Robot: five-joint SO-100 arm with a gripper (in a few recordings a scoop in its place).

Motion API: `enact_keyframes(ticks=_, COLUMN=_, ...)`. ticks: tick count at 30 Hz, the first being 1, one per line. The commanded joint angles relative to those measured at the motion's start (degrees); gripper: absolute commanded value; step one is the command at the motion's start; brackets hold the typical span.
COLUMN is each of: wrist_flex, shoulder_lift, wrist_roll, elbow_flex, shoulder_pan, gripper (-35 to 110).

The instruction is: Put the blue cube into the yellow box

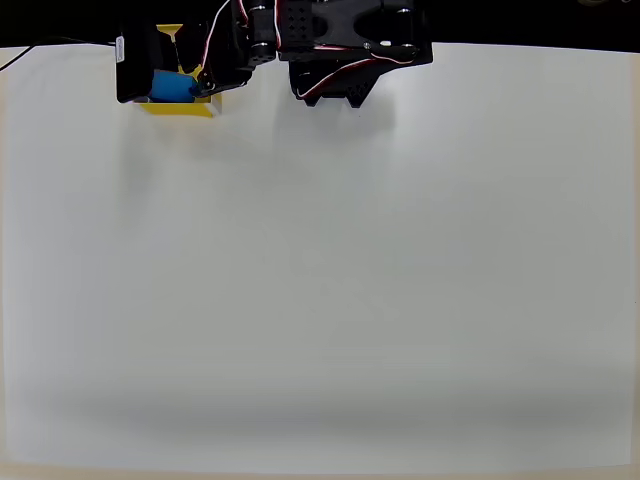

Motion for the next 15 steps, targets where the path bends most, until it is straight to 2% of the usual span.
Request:
enact_keyframes(ticks=1, wrist_flex=5.4, shoulder_lift=6.0, wrist_roll=-0.4, elbow_flex=-7.0, shoulder_pan=-12.2, gripper=4)
enact_keyframes(ticks=5, wrist_flex=7.9, shoulder_lift=9.6, wrist_roll=0.5, elbow_flex=-5.8, shoulder_pan=-28.1, gripper=2)
enact_keyframes(ticks=9, wrist_flex=6.1, shoulder_lift=12.1, wrist_roll=0.4, elbow_flex=-0.5, shoulder_pan=-43.1, gripper=1)
enact_keyframes(ticks=15, wrist_flex=2.0, shoulder_lift=19.2, wrist_roll=0.9, elbow_flex=9.6, shoulder_pan=-58.5, gripper=0)
